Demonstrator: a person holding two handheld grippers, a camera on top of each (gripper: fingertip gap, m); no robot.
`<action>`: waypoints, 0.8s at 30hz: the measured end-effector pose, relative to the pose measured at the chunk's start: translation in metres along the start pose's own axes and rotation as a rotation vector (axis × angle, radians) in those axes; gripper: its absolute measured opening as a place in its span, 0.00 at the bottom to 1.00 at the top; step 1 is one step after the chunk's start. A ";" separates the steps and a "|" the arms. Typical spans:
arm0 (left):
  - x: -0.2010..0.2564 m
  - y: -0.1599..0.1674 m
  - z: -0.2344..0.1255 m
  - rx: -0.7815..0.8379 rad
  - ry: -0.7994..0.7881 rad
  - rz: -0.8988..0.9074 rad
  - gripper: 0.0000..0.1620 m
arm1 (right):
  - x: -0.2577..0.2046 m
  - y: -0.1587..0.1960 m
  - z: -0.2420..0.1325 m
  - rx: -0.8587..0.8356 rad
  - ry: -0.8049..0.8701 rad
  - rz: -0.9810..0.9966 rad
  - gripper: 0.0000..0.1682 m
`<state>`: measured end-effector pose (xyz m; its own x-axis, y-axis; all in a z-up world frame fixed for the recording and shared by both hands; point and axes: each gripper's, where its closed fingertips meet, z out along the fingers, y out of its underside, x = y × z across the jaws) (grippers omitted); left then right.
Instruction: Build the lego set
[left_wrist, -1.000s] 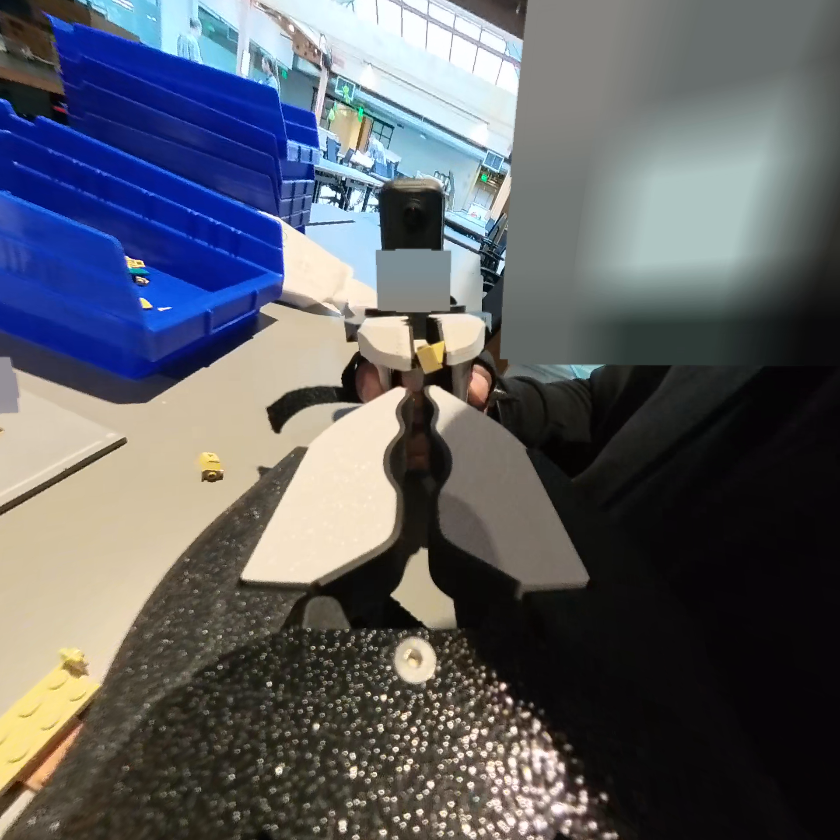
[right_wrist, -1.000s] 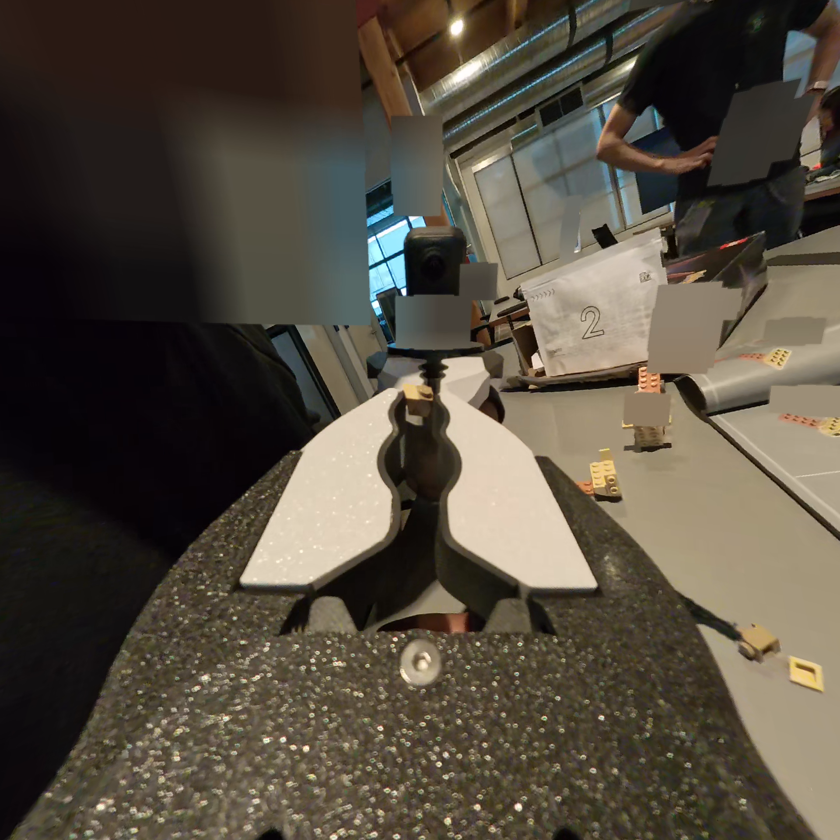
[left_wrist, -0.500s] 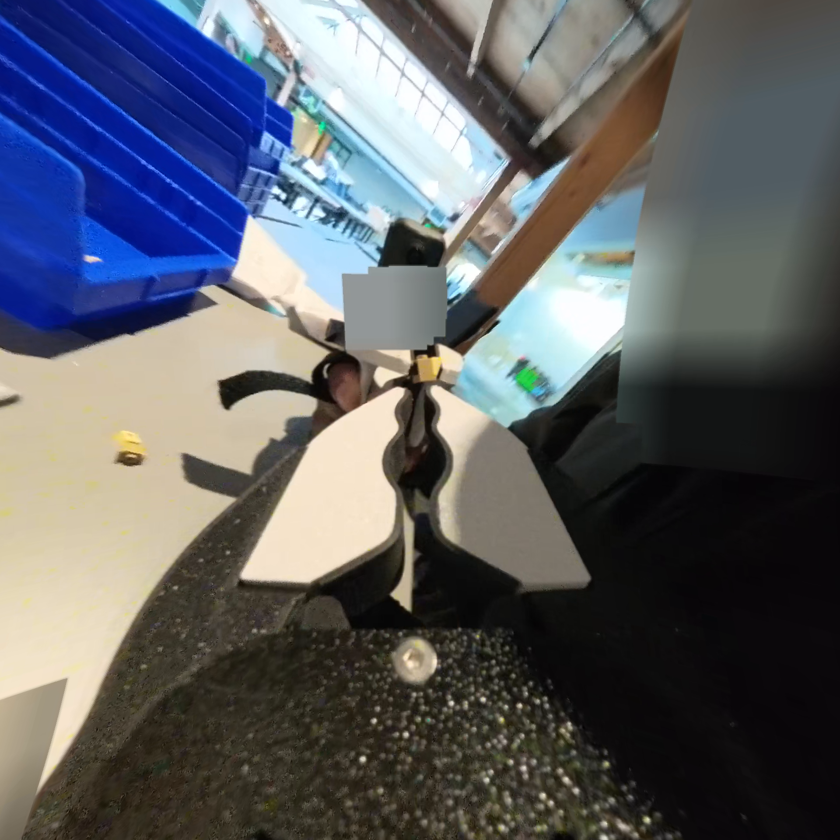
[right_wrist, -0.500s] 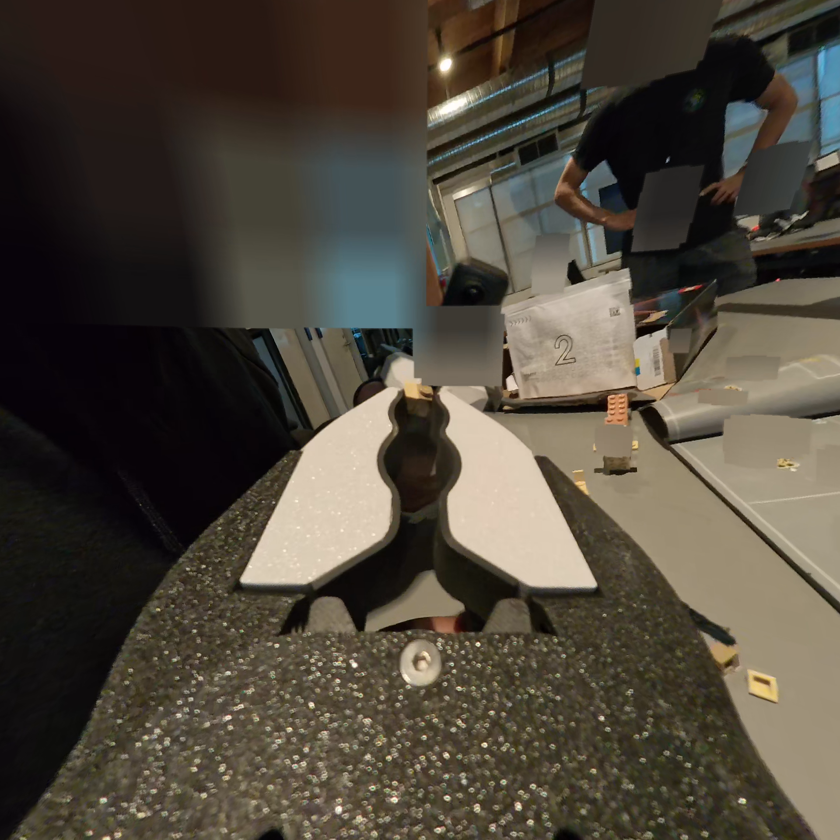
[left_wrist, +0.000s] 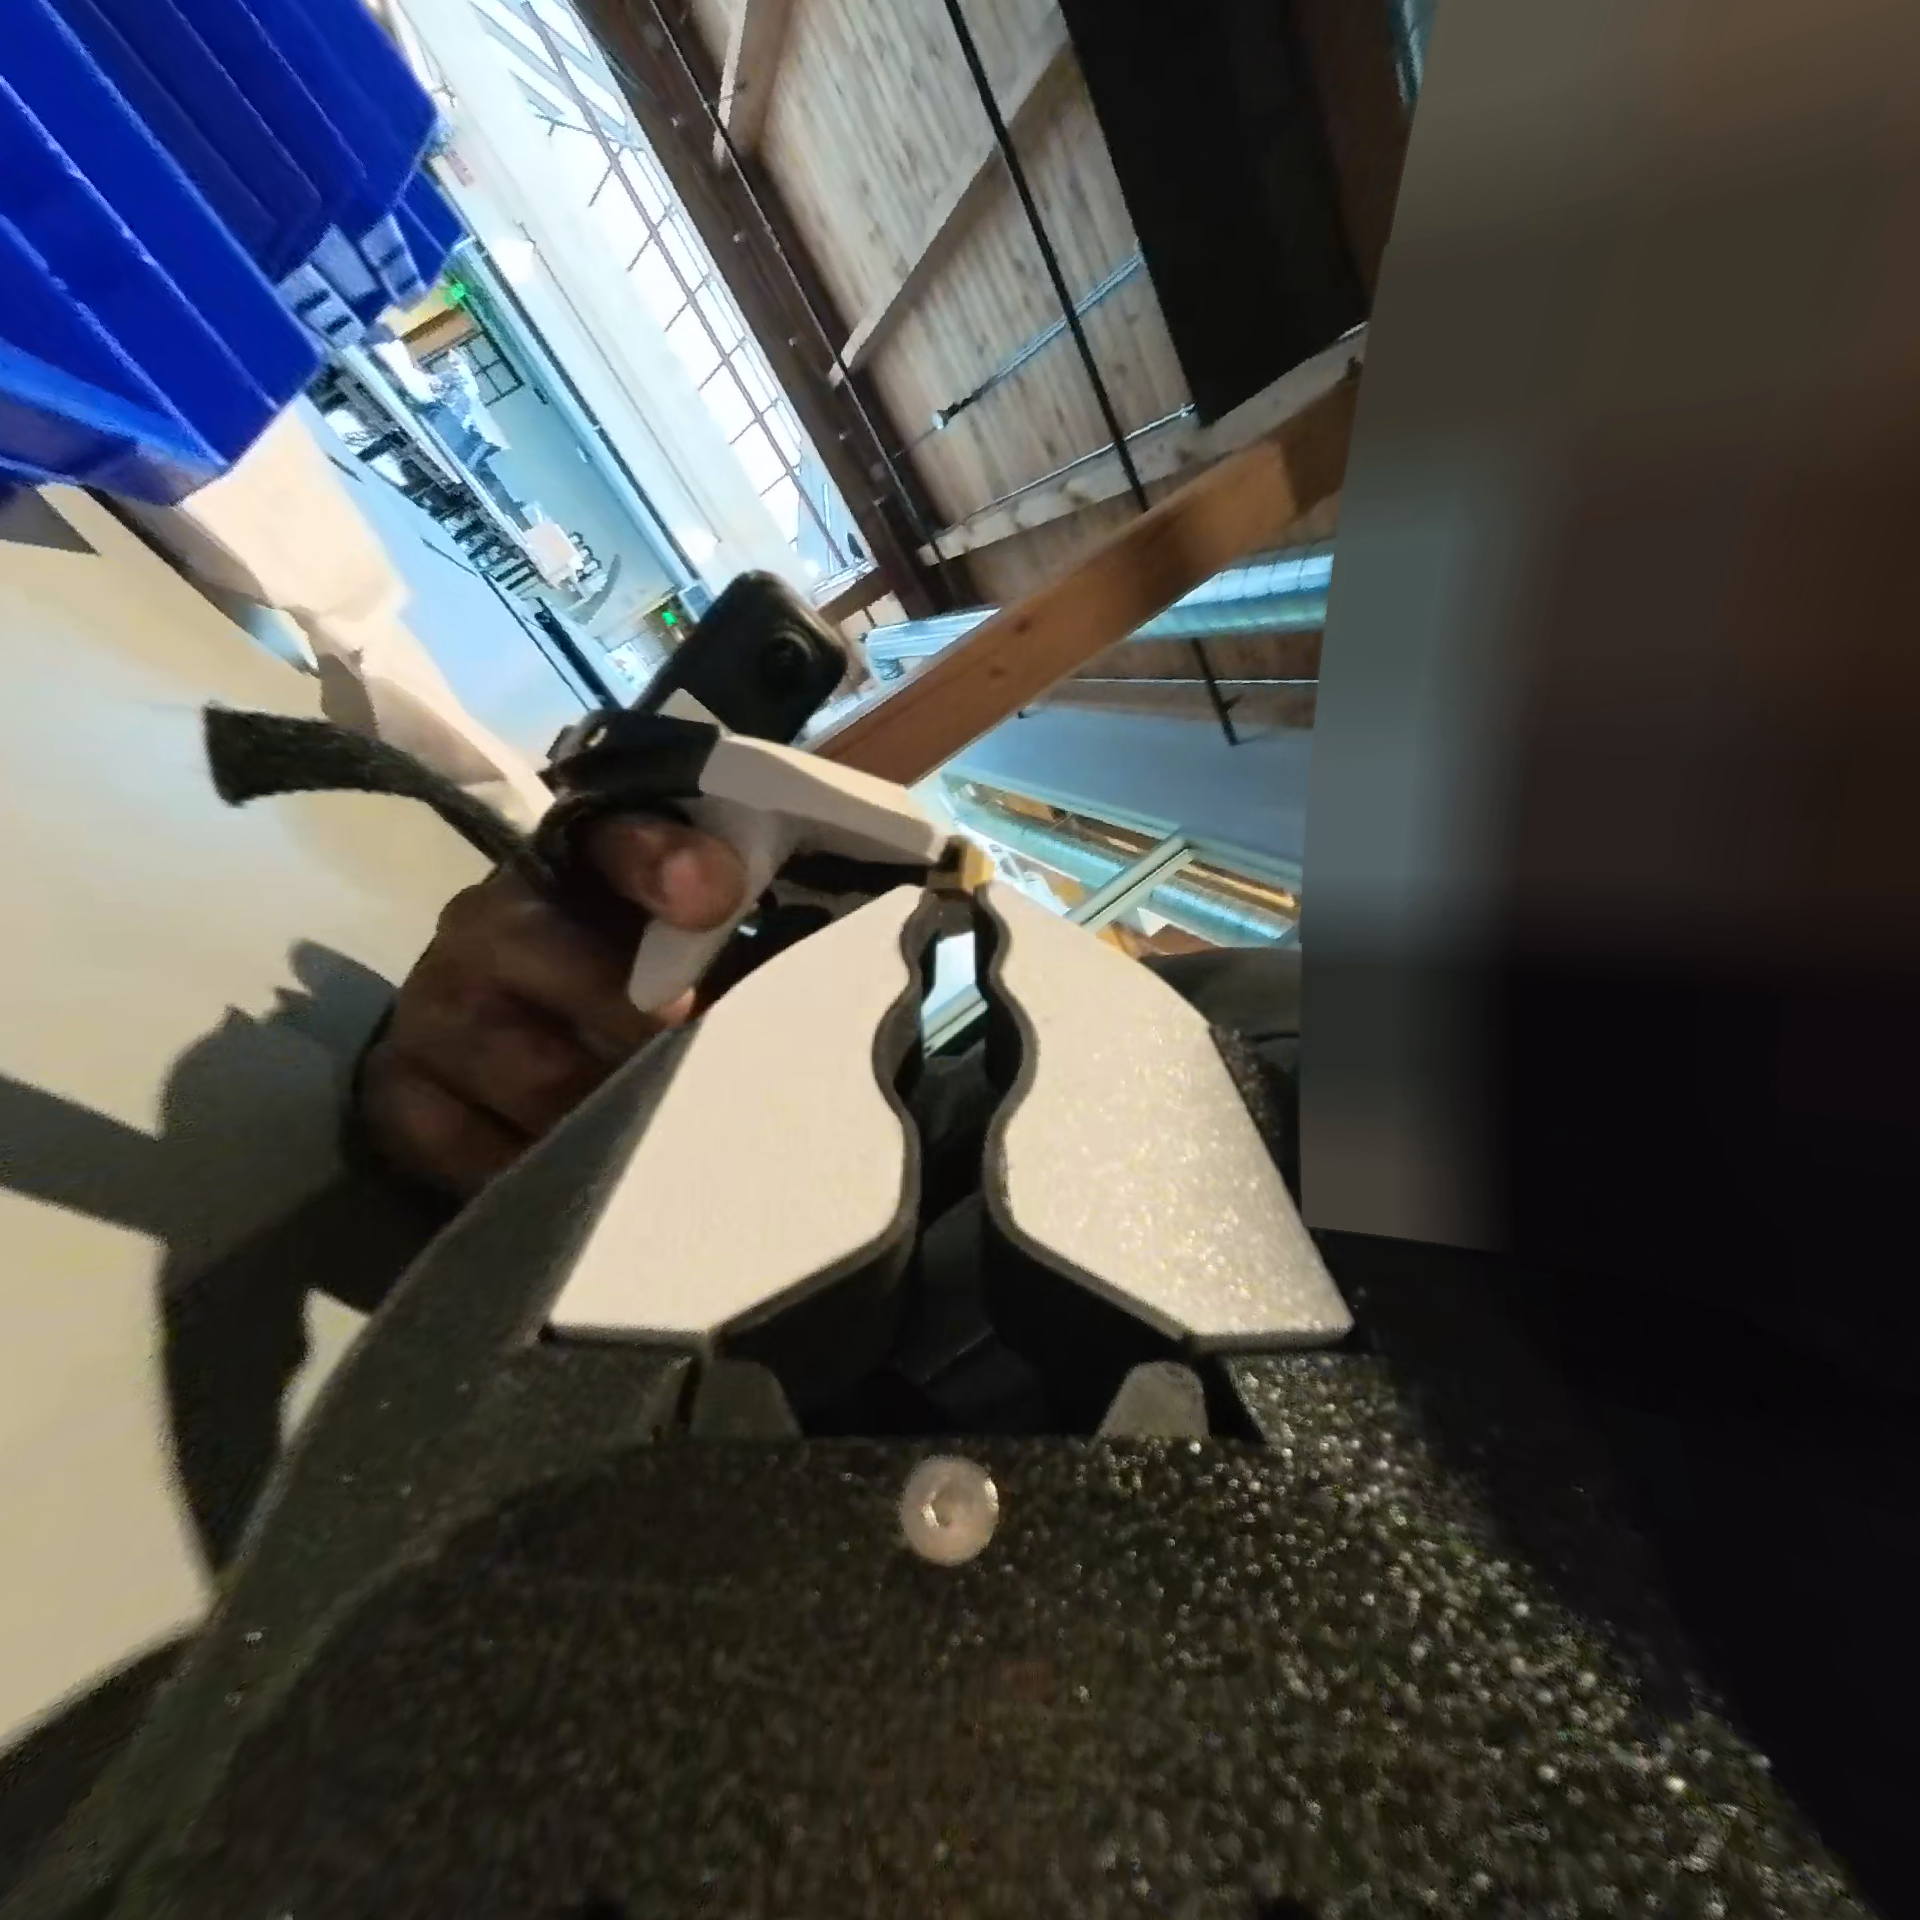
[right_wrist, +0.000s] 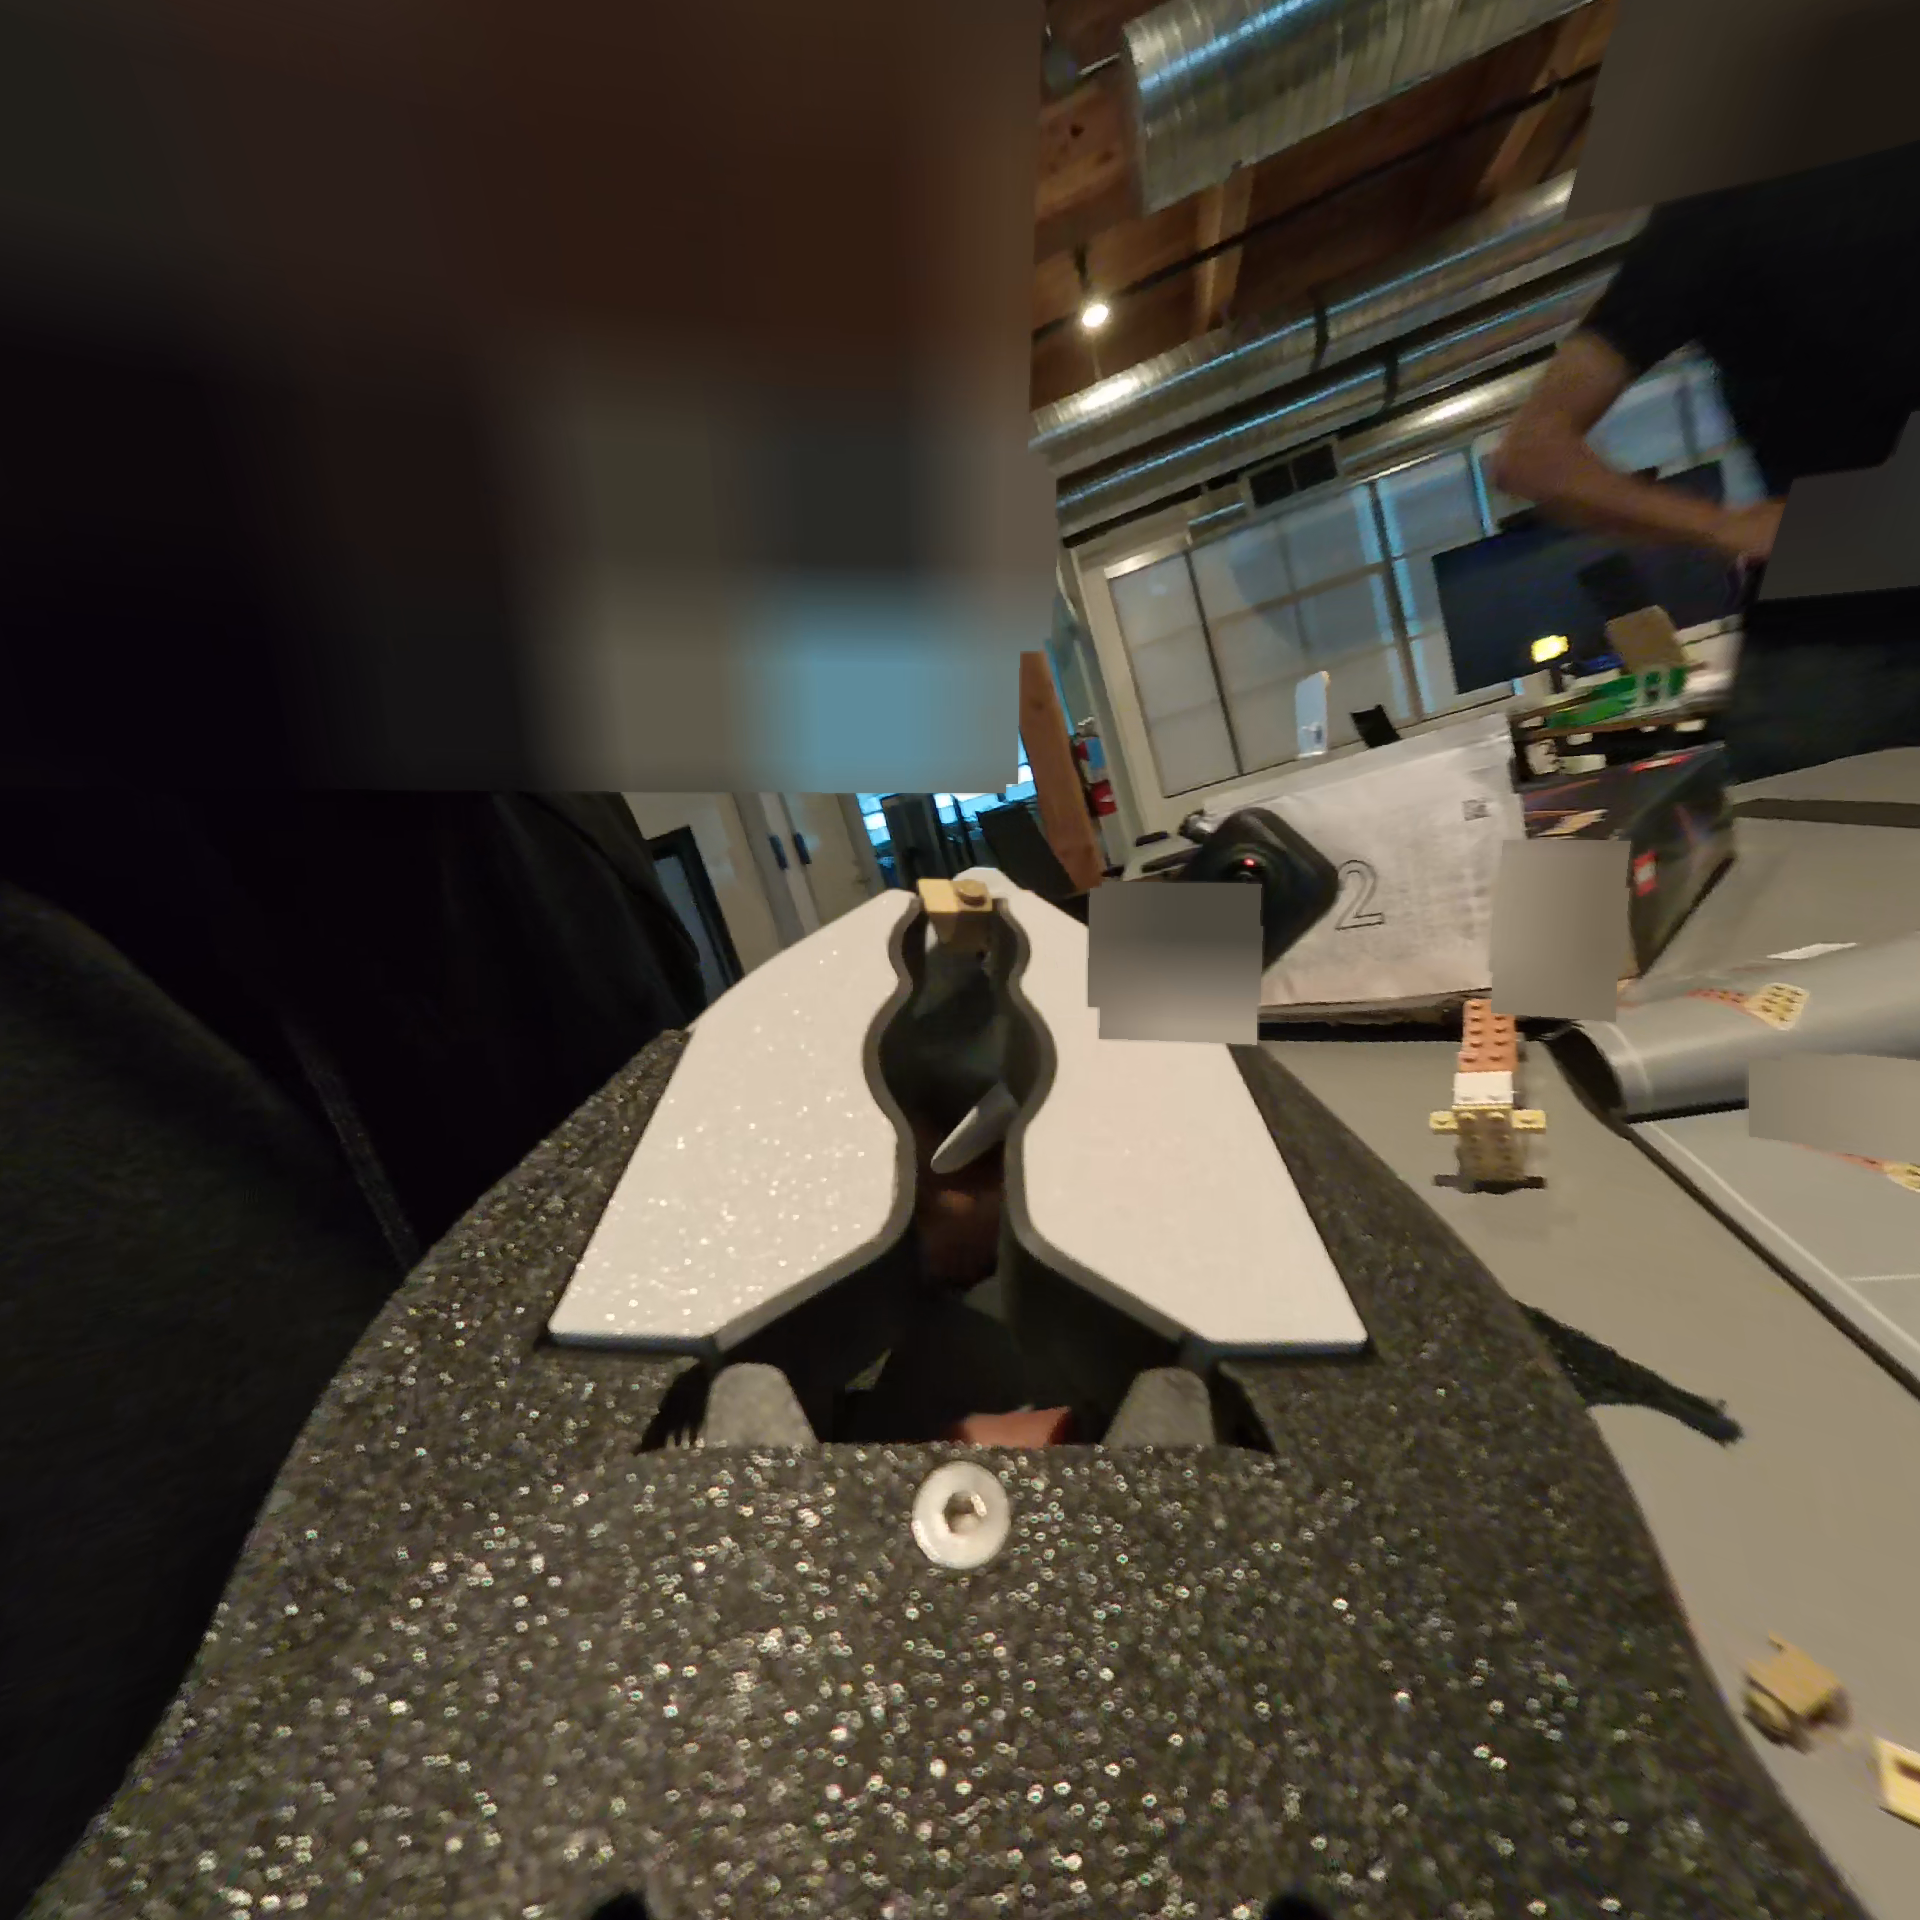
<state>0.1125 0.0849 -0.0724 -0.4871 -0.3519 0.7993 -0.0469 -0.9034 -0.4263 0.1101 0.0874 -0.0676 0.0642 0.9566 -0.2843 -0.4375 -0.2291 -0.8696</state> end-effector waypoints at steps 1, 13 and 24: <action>0.000 0.000 0.001 0.002 0.008 -0.008 0.03 | 0.000 0.000 0.001 0.001 -0.007 0.007 0.07; 0.001 0.001 0.002 0.043 0.069 -0.097 0.04 | 0.000 0.004 0.003 -0.015 -0.027 0.044 0.07; -0.001 0.001 0.005 0.114 0.127 -0.195 0.09 | 0.002 0.008 0.006 -0.031 0.003 -0.002 0.07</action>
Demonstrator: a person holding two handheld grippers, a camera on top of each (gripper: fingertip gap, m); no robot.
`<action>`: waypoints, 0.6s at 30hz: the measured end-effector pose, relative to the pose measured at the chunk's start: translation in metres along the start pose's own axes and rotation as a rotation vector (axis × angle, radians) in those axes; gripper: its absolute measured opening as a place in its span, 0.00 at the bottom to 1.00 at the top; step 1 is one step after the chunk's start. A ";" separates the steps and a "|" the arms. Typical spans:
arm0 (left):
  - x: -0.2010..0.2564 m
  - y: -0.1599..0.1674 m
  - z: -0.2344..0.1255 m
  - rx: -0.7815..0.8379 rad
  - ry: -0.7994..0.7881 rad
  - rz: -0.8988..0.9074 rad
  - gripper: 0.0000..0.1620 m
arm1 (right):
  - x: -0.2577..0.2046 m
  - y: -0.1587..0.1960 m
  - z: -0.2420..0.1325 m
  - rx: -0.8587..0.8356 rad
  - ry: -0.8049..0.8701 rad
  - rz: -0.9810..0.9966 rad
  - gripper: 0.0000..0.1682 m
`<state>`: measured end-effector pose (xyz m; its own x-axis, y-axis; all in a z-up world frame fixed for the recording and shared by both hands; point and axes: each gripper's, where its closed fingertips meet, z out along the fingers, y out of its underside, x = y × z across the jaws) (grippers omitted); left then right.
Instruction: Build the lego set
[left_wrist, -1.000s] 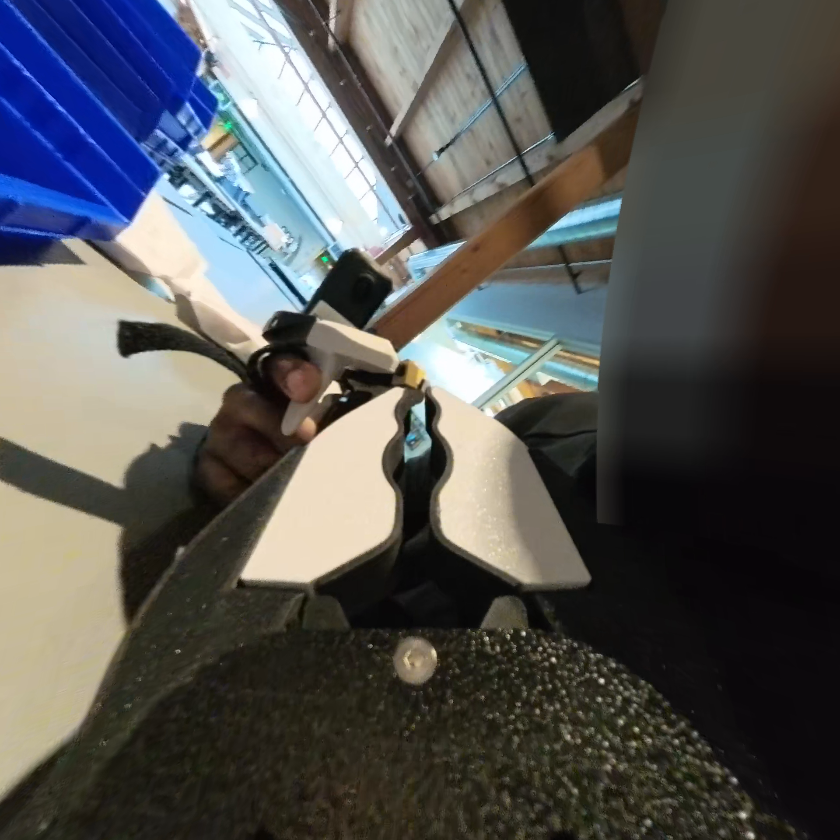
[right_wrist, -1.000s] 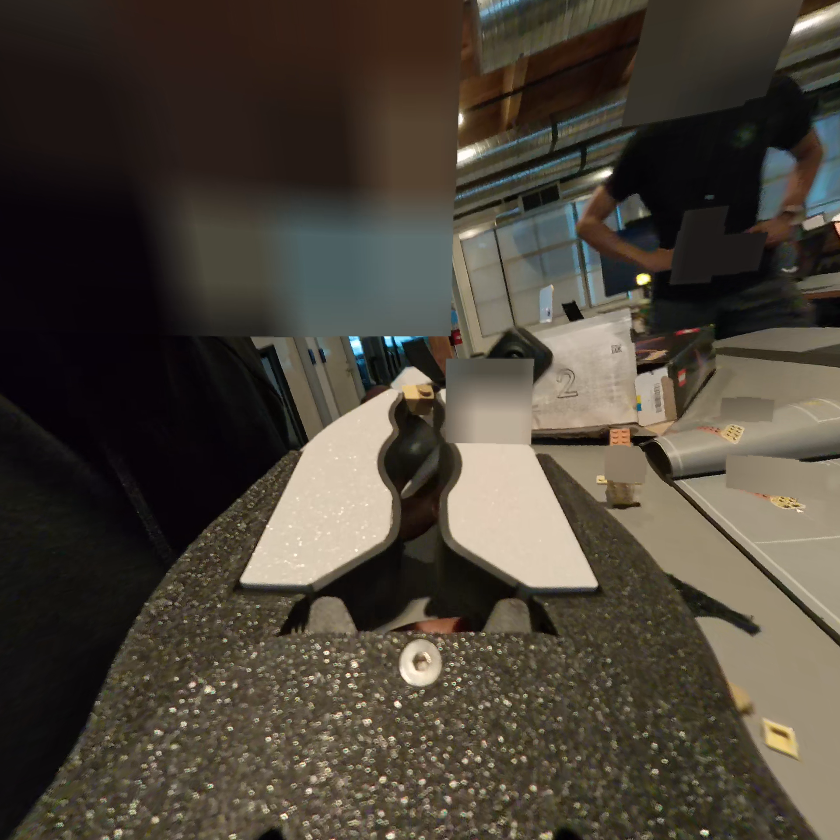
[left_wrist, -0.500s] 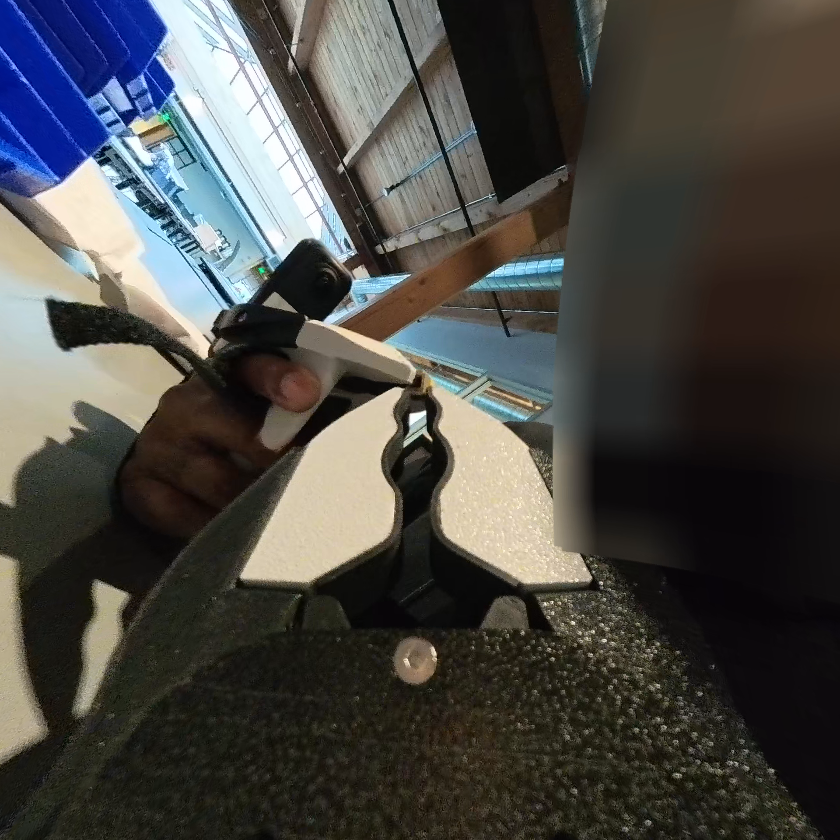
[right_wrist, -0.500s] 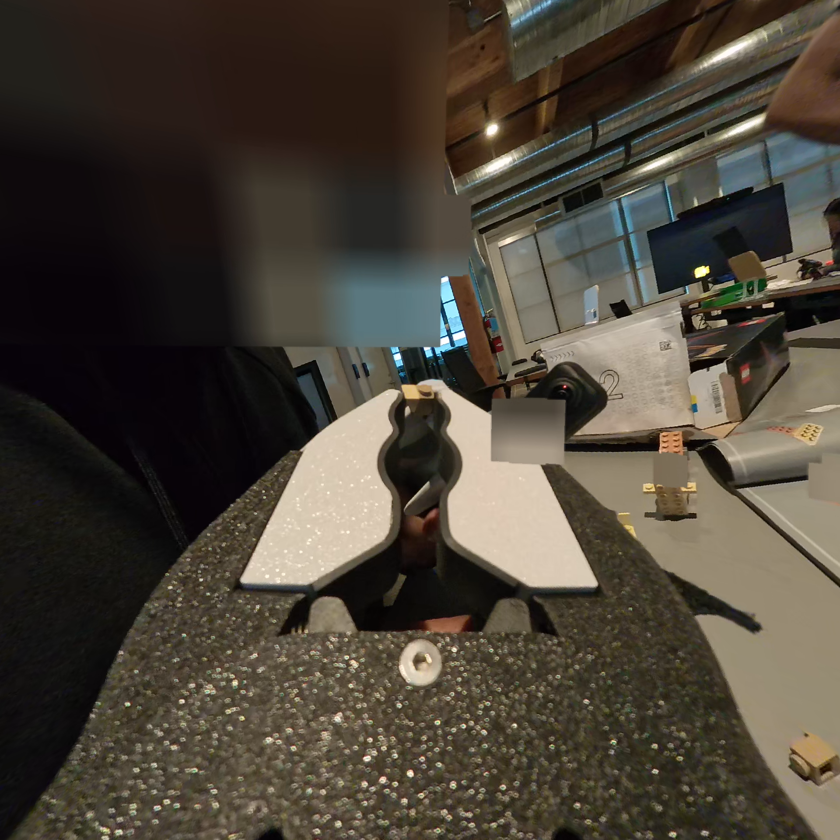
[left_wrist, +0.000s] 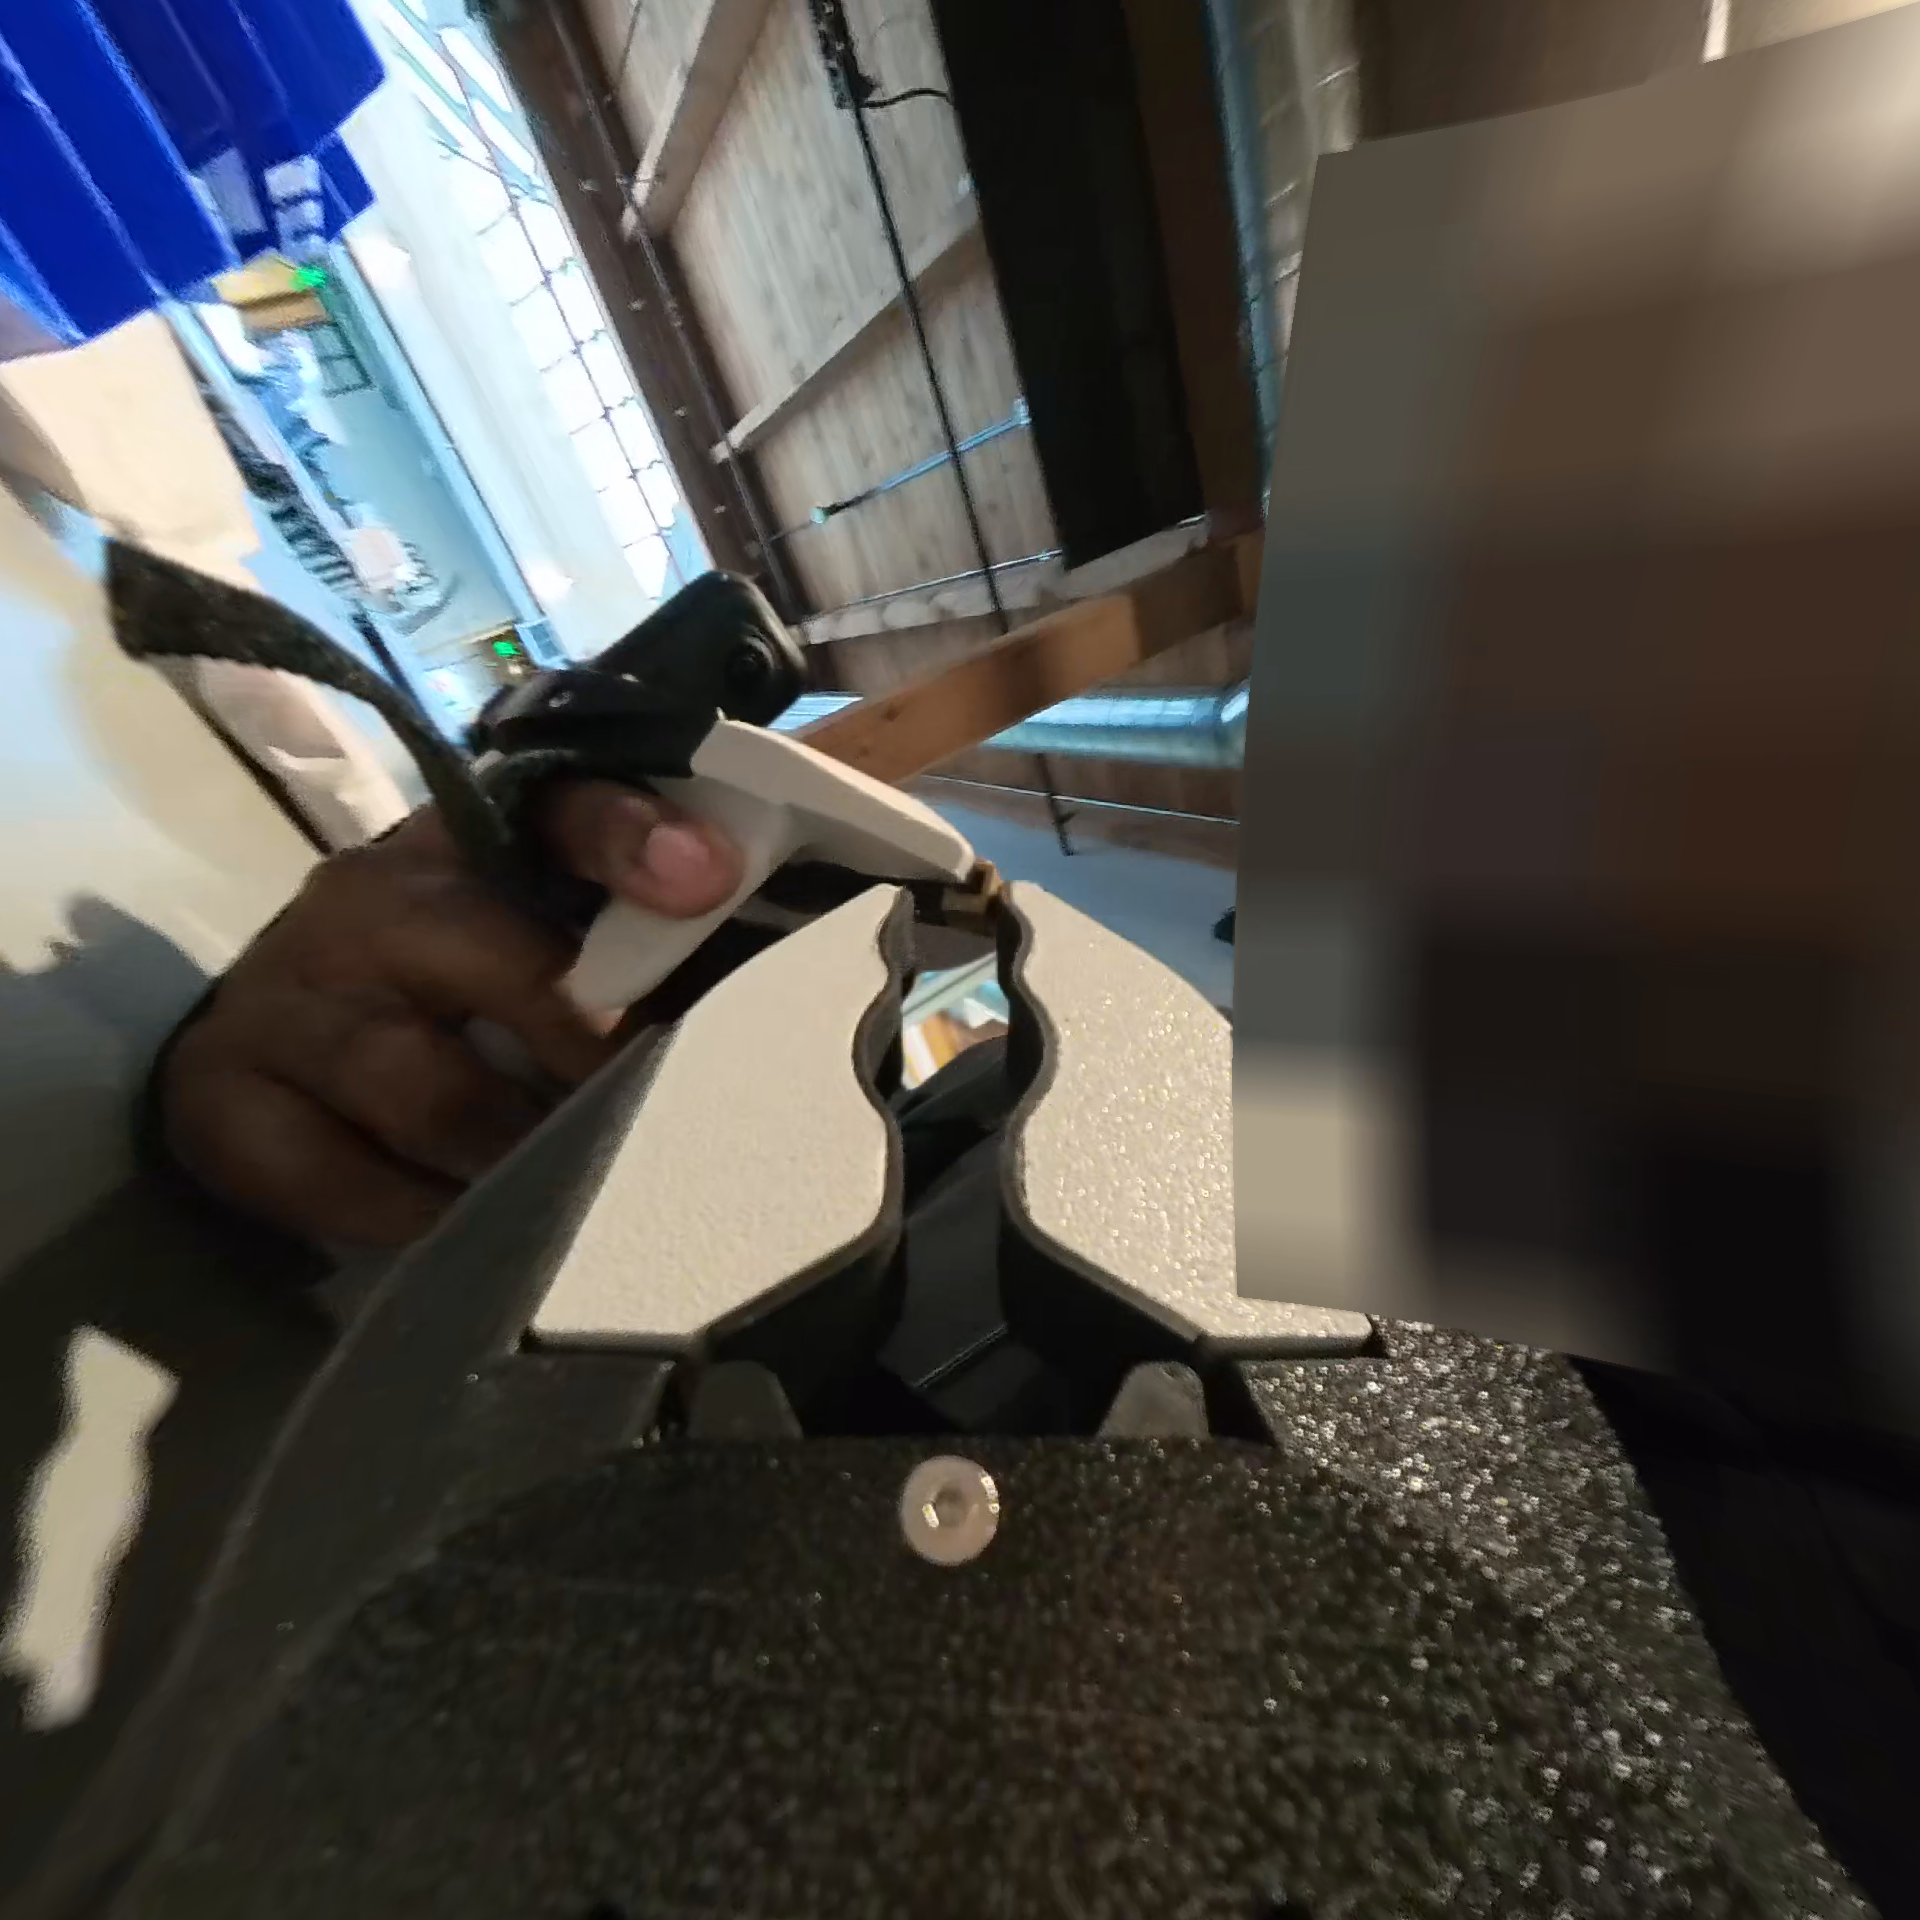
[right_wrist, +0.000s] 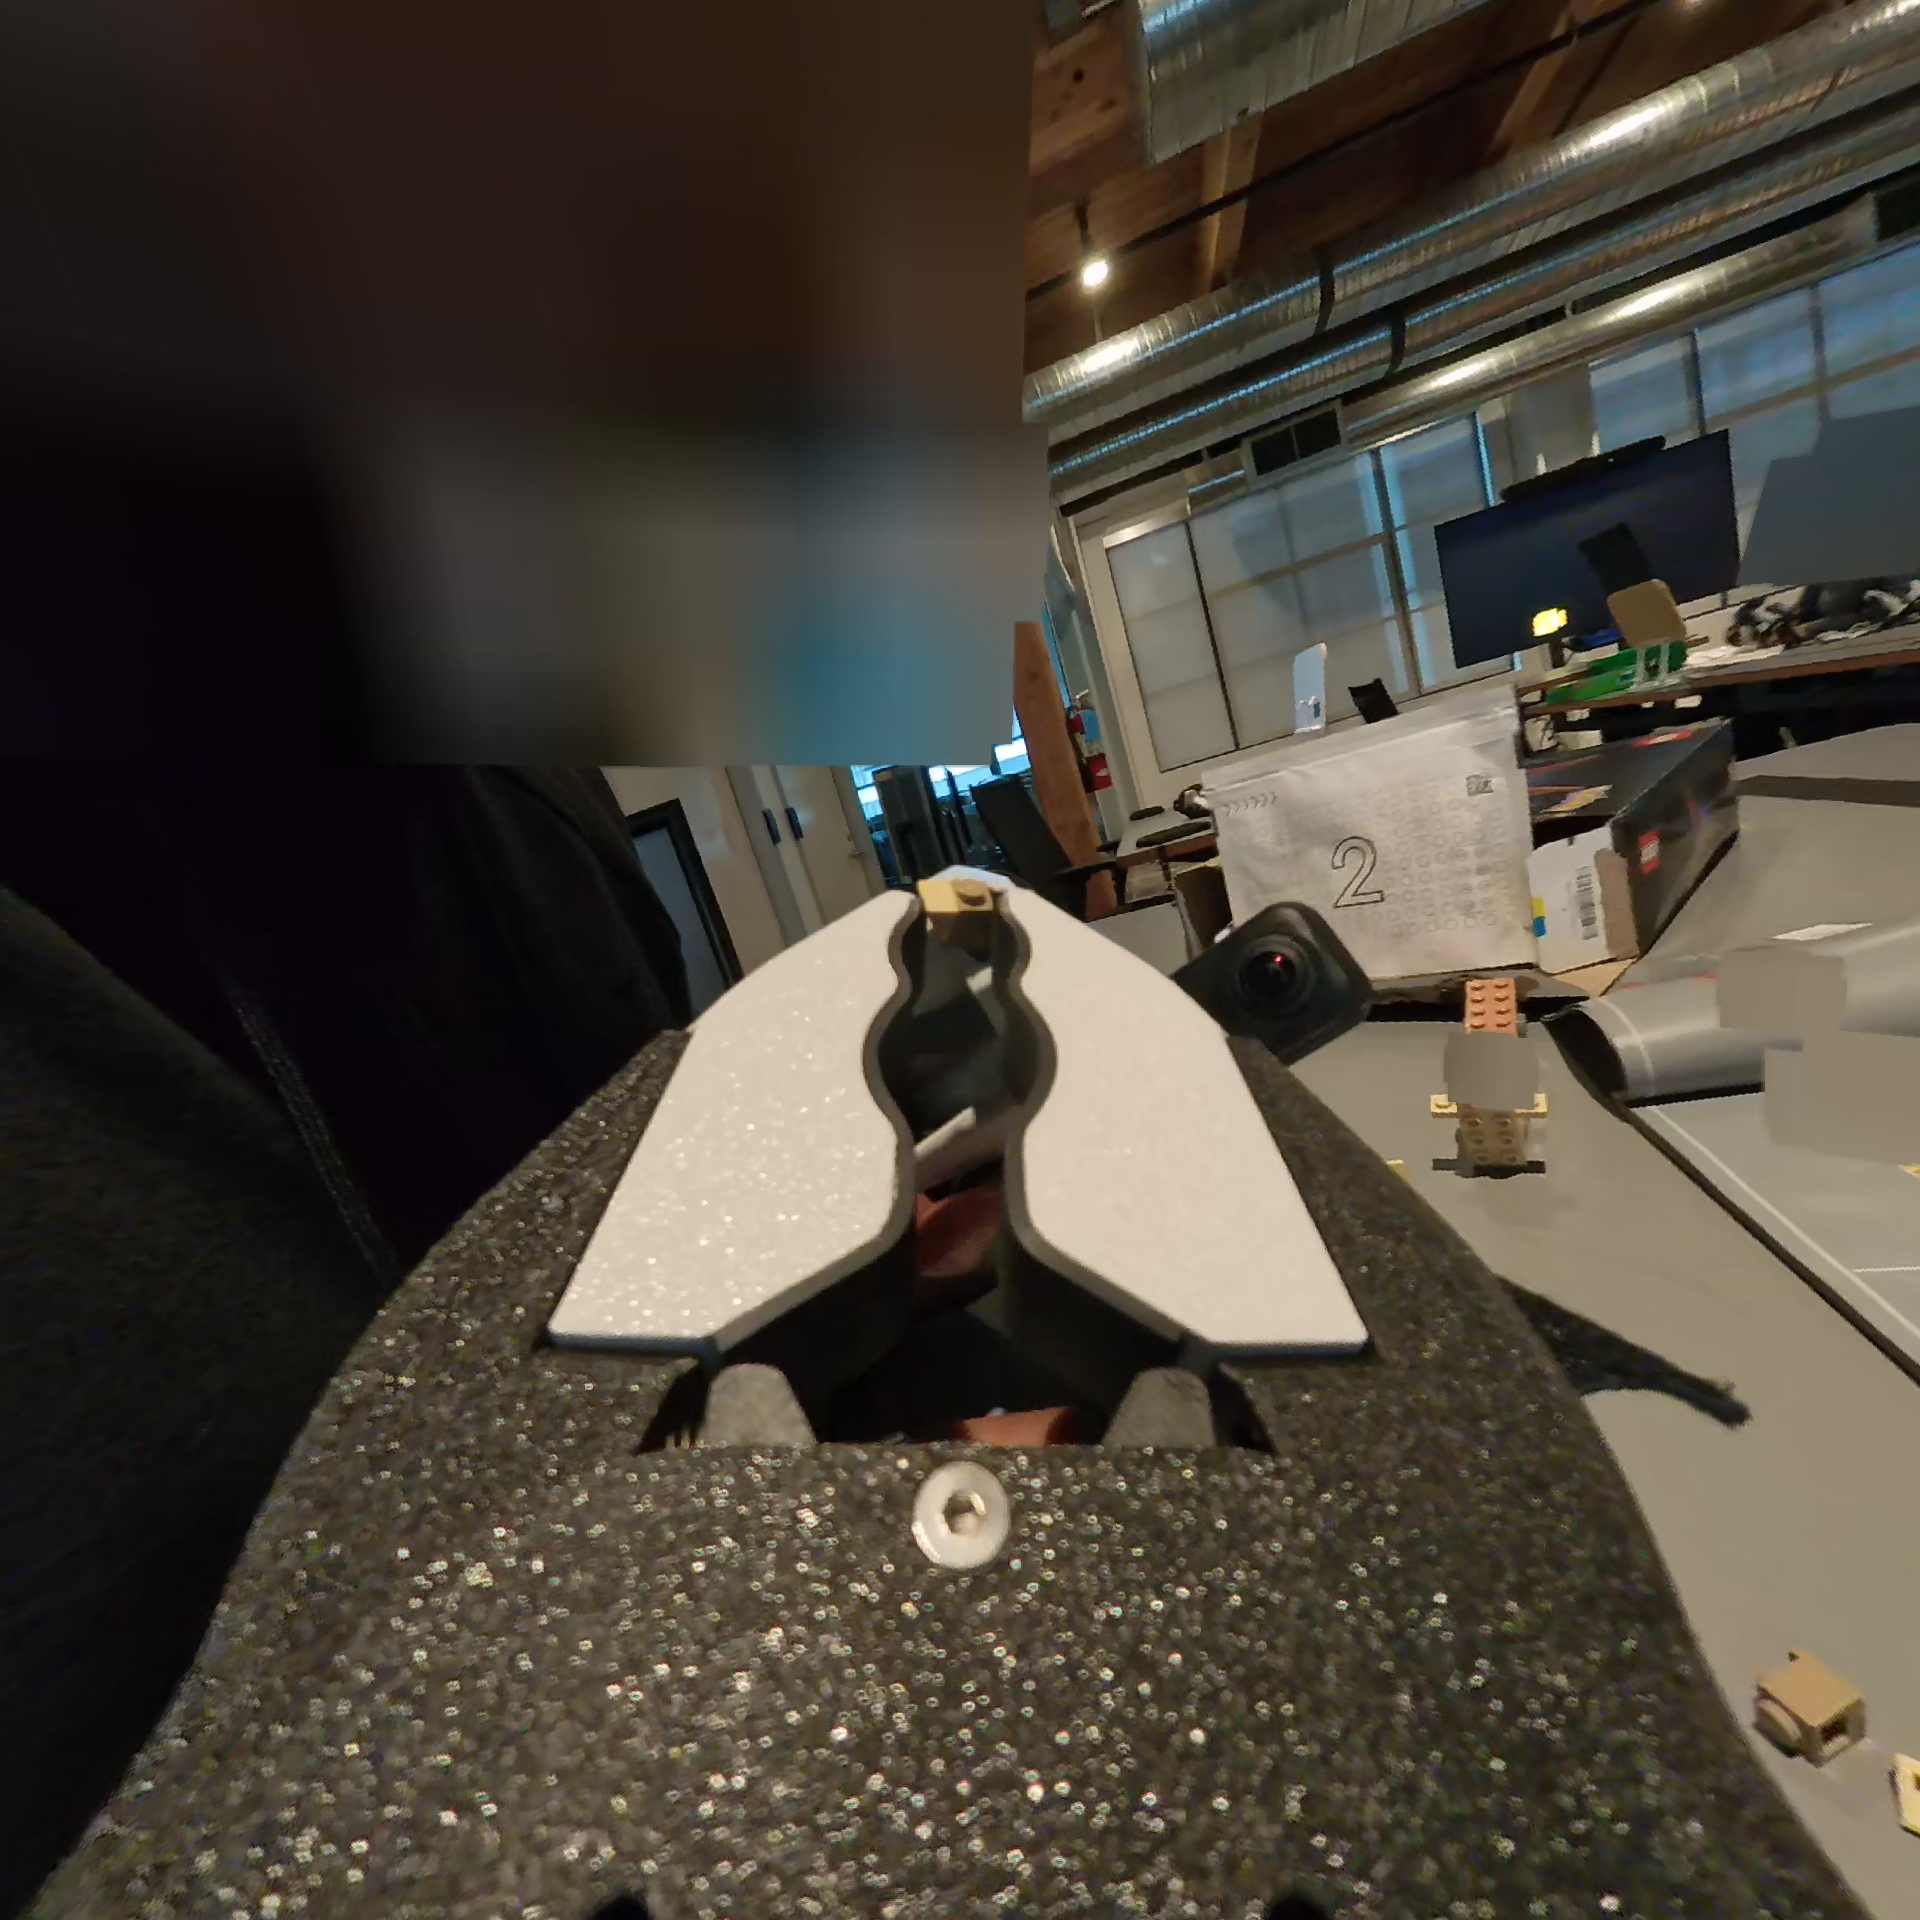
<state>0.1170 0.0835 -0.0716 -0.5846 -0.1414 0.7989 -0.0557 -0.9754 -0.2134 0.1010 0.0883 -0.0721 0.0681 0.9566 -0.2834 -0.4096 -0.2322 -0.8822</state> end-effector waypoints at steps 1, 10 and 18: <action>0.000 0.000 0.000 0.005 0.008 -0.007 0.08 | 0.000 0.000 0.000 0.004 0.005 -0.005 0.07; 0.003 0.000 0.000 0.034 0.053 -0.021 0.05 | 0.001 0.001 0.000 -0.002 0.023 -0.030 0.07; 0.001 -0.005 -0.003 0.093 0.029 0.033 0.04 | 0.009 0.006 -0.002 -0.072 0.113 -0.106 0.11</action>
